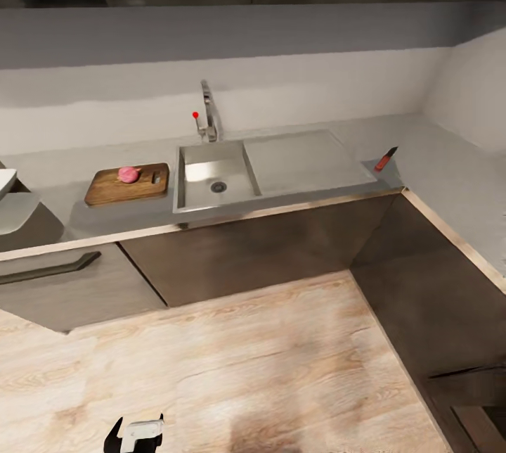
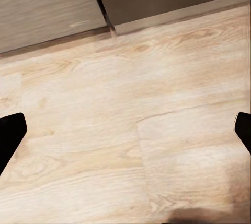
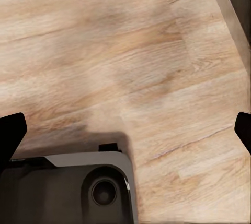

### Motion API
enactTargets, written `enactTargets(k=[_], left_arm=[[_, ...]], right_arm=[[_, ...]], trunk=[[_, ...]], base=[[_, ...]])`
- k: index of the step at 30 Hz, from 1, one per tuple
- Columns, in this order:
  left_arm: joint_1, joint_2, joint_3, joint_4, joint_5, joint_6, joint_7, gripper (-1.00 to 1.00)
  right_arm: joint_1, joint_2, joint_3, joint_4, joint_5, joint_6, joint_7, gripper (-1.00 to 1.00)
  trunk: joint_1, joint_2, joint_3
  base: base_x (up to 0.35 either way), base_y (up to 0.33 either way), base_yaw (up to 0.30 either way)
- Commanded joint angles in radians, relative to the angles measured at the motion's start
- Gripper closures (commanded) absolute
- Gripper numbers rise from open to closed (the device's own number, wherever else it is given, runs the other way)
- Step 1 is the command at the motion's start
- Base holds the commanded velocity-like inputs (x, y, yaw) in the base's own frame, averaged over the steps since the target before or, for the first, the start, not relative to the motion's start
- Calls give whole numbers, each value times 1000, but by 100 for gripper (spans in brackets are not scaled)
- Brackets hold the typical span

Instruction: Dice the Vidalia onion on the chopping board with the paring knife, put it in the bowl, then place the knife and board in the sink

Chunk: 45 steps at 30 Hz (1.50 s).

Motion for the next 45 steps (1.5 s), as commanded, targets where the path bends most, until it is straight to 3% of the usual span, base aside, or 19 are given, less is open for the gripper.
enactTargets(k=[1, 45], left_arm=[[-1, 0, -9, 3, 8, -5, 0, -100], [-1, -7, -9, 3, 8, 30, -1, -100]], right_arm=[[-1, 1, -4, 1, 11, -2, -6, -100], [-1, 1, -4, 2, 12, -2, -7, -100]], trunk=[[1, -2, -1], [1, -2, 14]], base=[[0, 0, -266], [0, 0, -122]])
